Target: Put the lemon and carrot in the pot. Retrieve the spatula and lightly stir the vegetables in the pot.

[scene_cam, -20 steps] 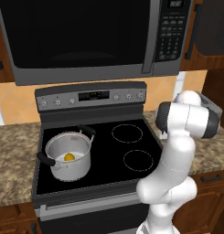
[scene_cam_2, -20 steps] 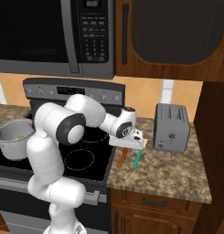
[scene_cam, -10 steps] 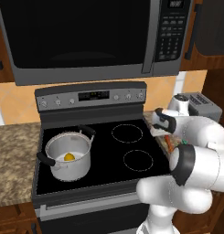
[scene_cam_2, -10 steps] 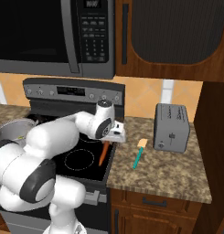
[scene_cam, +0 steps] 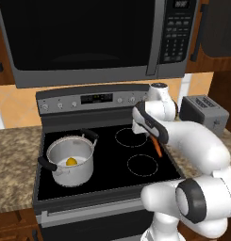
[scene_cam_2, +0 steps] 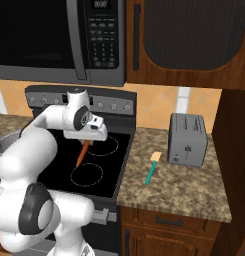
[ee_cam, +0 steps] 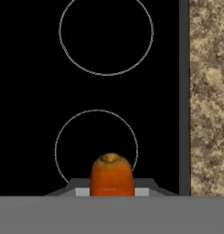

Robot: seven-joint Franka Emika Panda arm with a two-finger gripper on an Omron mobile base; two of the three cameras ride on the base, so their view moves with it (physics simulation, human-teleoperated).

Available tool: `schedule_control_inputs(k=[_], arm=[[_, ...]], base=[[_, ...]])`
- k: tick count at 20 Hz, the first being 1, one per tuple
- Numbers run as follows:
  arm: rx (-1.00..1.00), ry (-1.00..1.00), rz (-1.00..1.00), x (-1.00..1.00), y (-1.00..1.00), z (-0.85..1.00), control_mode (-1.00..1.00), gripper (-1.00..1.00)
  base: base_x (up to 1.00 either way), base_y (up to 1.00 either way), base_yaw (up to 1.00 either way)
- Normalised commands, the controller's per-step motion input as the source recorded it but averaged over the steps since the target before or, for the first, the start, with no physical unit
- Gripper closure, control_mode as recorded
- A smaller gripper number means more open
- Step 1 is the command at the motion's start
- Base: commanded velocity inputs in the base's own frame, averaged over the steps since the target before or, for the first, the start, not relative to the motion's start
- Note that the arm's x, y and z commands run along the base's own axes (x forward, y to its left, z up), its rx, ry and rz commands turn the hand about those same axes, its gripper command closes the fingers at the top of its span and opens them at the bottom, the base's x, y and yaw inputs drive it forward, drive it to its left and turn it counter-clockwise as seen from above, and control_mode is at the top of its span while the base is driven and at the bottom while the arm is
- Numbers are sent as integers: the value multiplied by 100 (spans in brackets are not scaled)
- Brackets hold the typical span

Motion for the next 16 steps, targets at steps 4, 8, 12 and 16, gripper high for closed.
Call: schedule_control_inputs(k=[4, 8, 12, 16], arm=[[-8, 6, 5, -29, 100, 27, -100, 100], [-9, 1, 3, -31, 100, 22, -100, 100], [-5, 6, 1, -12, 100, 33, -100, 100], [-1, 10, 0, 0, 100, 46, -100, 100]], base=[[0, 0, 0], [0, 0, 0], [0, 0, 0], [0, 0, 0]])
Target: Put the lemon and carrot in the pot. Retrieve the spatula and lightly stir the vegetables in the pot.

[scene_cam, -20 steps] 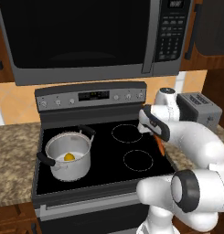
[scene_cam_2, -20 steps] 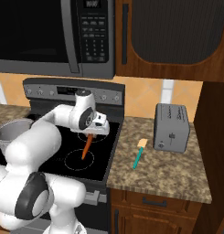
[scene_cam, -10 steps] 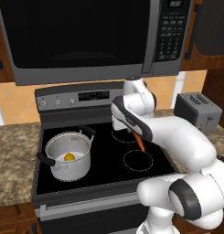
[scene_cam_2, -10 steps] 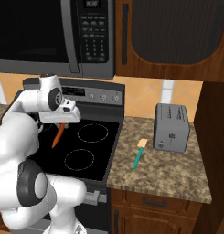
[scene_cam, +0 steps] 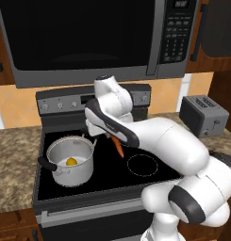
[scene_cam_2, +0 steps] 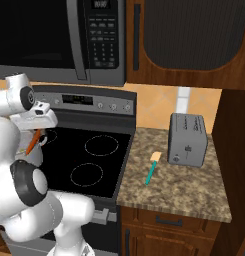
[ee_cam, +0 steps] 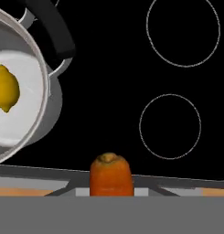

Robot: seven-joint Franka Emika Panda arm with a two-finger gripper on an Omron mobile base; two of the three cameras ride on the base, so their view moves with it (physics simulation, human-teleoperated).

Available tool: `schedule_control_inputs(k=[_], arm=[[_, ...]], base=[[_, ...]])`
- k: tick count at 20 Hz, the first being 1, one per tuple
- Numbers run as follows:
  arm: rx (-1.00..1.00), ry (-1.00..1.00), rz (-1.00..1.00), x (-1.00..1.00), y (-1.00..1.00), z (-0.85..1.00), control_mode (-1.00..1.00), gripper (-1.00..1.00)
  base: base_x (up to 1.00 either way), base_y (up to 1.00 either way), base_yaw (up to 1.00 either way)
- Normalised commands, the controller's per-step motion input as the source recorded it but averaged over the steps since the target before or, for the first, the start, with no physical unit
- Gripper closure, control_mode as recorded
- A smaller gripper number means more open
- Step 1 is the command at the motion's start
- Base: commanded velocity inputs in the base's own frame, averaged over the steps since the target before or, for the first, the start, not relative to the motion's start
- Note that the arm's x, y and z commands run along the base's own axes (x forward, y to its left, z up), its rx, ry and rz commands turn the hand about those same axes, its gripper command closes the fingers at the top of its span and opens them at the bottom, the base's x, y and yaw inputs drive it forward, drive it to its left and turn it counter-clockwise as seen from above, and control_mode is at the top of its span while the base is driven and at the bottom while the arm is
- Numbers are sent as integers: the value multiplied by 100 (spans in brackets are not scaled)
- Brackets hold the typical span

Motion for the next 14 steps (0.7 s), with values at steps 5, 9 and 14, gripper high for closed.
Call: schedule_control_inputs(k=[5, 9, 14], arm=[[0, 14, 0, 0, 100, 24, -100, 100], [-3, 9, 0, -5, 97, -10, -100, 100], [-3, 0, 0, 9, 59, -45, -100, 100]], base=[[0, 0, 0], [0, 0, 0], [0, 0, 0]])
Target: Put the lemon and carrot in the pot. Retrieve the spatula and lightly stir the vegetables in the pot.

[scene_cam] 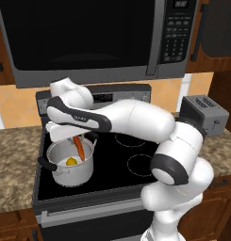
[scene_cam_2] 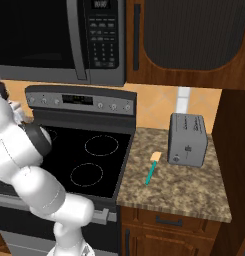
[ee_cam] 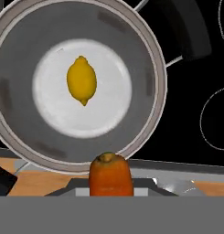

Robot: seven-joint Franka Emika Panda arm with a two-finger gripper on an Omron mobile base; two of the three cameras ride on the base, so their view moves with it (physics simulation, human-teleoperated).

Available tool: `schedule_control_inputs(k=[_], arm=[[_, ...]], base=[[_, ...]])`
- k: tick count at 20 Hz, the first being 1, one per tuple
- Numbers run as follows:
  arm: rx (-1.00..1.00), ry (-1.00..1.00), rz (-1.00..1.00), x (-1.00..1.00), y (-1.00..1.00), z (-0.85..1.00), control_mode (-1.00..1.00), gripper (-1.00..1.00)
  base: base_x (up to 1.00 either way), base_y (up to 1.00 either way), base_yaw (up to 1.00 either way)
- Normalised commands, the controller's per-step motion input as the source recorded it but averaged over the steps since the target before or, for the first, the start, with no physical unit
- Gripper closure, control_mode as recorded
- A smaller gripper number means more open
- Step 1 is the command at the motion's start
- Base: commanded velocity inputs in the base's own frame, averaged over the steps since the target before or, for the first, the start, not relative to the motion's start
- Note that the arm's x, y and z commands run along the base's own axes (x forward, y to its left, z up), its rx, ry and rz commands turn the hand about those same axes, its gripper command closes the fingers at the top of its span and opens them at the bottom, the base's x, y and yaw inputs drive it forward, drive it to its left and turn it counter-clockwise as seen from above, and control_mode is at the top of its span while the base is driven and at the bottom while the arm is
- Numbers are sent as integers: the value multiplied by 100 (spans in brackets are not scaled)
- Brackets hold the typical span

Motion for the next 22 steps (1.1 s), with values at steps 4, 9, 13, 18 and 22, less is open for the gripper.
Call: schedule_control_inputs(k=[4, 9, 13, 18, 22], arm=[[-1, 0, -2, 47, 34, -43, -100, 100], [0, 0, -3, 59, 17, -39, -100, 100], [-1, -2, -3, 13, 1, -26, -100, 100], [0, 0, -6, 16, 0, -19, -100, 100], [0, -4, -3, -1, 0, -5, -100, -100]], base=[[0, 0, 0], [0, 0, 0], [0, 0, 0], [0, 0, 0], [0, 0, 0]])
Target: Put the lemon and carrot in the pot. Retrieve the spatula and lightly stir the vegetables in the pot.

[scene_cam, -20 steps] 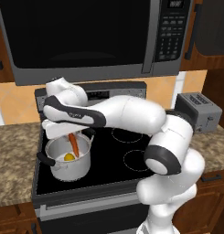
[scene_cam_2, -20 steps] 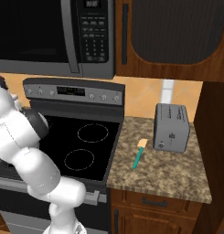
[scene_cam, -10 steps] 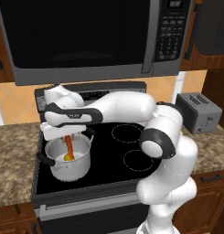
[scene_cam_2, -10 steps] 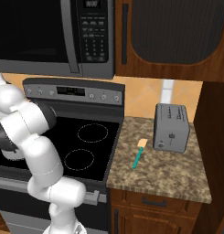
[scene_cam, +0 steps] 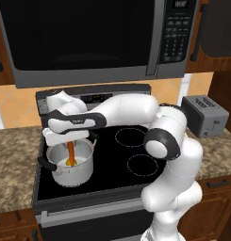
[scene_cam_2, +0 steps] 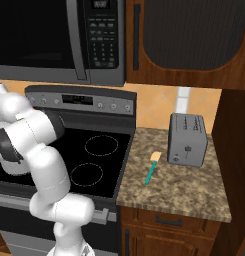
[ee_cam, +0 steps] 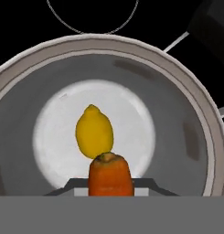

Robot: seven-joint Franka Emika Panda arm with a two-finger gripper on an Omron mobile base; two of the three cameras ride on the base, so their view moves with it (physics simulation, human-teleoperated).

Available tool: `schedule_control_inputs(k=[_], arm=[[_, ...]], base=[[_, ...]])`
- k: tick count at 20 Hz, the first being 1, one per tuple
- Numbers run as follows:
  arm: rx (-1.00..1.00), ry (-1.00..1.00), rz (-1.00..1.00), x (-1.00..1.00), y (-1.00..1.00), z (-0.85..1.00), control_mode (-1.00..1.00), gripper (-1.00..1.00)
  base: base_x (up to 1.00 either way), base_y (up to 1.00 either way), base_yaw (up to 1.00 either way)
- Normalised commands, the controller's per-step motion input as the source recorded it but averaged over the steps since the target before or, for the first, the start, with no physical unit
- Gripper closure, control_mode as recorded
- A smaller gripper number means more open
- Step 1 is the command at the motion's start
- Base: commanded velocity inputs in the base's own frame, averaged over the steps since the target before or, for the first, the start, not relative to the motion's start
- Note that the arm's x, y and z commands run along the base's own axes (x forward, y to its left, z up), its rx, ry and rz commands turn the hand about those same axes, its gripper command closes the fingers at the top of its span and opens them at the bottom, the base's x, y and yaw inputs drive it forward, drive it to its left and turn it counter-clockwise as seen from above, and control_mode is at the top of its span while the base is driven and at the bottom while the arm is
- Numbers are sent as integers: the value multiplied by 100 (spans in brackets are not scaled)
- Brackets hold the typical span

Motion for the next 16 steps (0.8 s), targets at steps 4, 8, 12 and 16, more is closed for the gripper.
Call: schedule_control_inputs(k=[4, 8, 12, 16], arm=[[0, -5, -3, 0, 0, 0, -100, -100], [0, -2, -4, 0, 0, 0, -100, -100], [0, -21, 0, -72, -4, 61, -100, -100], [0, -31, 0, -100, -58, 63, -100, -100]], base=[[0, 0, 0], [0, 0, 0], [0, 0, 0], [0, 0, 0]])
